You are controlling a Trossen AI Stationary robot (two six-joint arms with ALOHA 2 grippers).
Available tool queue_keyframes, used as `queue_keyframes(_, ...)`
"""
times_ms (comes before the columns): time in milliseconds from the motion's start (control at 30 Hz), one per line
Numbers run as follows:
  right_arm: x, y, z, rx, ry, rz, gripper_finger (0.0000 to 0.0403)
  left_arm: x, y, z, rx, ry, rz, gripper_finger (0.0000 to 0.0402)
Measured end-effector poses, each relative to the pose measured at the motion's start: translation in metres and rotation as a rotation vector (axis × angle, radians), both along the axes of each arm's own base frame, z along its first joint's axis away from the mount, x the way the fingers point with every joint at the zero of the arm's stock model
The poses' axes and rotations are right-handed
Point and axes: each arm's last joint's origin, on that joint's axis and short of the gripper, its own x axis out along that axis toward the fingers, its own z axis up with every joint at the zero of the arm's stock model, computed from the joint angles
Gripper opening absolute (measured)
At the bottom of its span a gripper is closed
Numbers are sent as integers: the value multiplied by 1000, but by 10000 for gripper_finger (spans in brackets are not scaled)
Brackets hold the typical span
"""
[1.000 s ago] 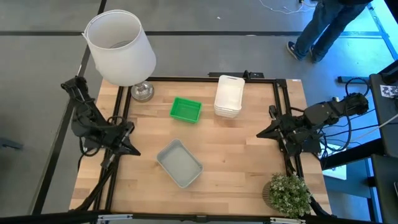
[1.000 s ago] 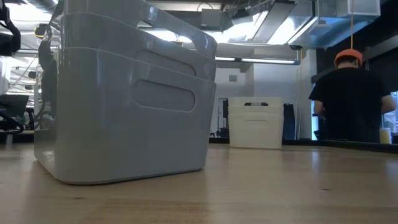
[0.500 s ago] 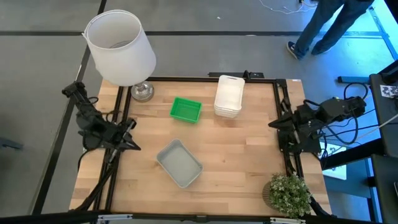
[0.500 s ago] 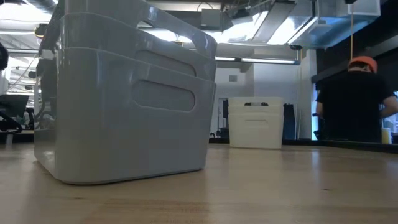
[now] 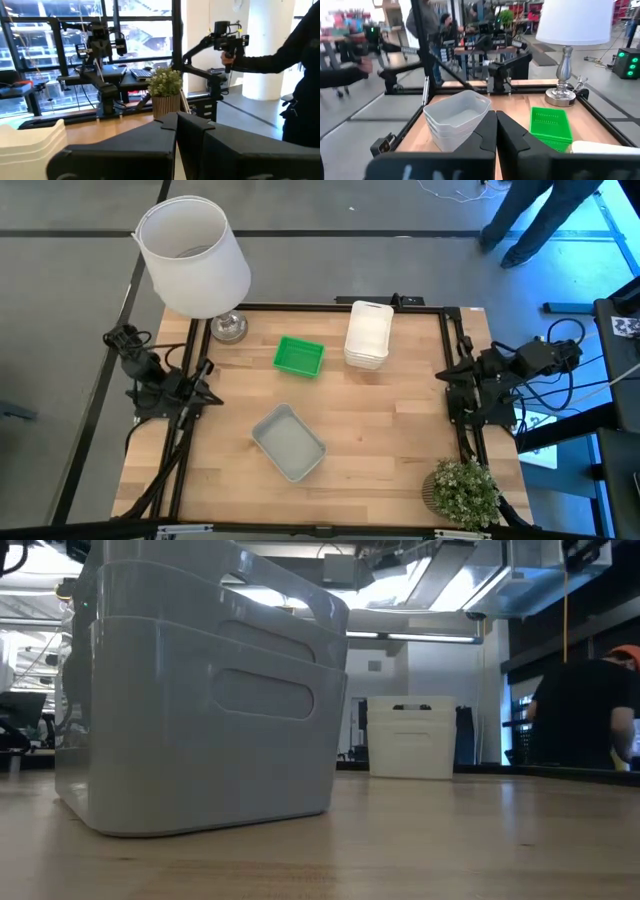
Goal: Stack baskets by color
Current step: Return to Home Position
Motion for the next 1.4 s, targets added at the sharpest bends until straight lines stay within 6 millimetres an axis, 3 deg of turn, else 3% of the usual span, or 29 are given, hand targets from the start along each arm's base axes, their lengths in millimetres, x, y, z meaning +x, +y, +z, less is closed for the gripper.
queue_keyframes(233,-21,-10,-23,66,-99,-22,0,-1,1,-5,24,15,10,0)
queue_keyframes(500,-20,-11,-28,11,-63,-60,0,-1,2,-5,44,22,46,0)
queue_keyframes(900,7,1,-67,7,-32,-70,0,0,2,-8,118,29,55,0)
queue_keyframes(1400,40,16,-135,-34,-64,-58,0,20,-12,-81,122,202,152,0)
